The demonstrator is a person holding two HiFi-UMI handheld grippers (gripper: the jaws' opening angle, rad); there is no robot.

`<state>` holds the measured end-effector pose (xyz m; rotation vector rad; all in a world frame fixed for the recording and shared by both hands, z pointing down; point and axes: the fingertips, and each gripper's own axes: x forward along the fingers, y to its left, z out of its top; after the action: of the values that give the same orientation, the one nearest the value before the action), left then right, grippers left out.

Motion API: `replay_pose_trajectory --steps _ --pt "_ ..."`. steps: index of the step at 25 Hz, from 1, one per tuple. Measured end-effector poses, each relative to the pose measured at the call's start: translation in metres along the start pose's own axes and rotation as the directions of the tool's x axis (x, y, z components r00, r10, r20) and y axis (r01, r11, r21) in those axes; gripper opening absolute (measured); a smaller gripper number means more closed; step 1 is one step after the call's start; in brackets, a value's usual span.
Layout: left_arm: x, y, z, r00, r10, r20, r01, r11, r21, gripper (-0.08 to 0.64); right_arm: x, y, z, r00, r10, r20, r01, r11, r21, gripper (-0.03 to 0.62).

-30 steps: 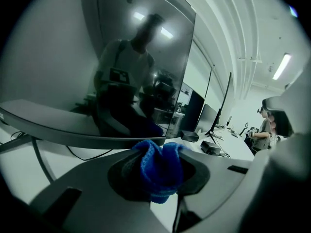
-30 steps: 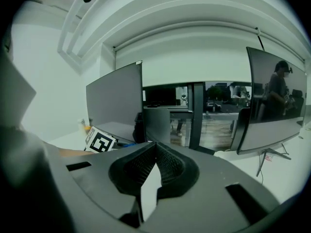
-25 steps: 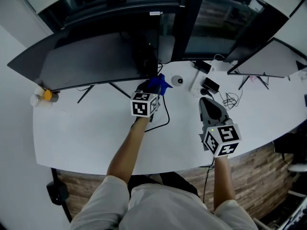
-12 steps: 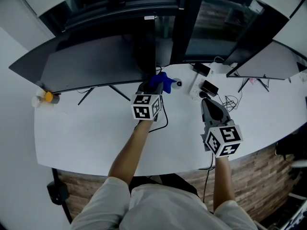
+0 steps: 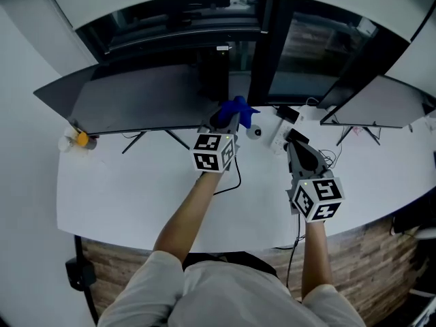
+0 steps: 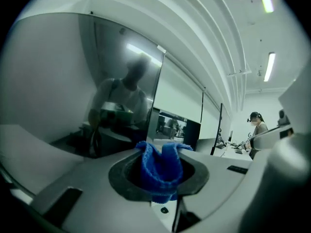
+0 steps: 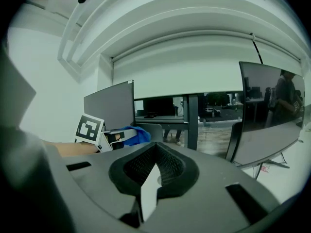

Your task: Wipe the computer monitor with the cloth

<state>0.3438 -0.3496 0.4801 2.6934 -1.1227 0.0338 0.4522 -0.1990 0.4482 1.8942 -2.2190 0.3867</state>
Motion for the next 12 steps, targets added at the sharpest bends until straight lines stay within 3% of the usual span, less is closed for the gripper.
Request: replay_pose_trajectory --steps 12 --pt "-0.009 -0.031 0.144 0.985 -0.001 0.175 -0.018 0.994 0.107 0.091 -0.033 0.005 0.066 0.997 -0.012 0.08 0.015 0.999 -0.034 0.014"
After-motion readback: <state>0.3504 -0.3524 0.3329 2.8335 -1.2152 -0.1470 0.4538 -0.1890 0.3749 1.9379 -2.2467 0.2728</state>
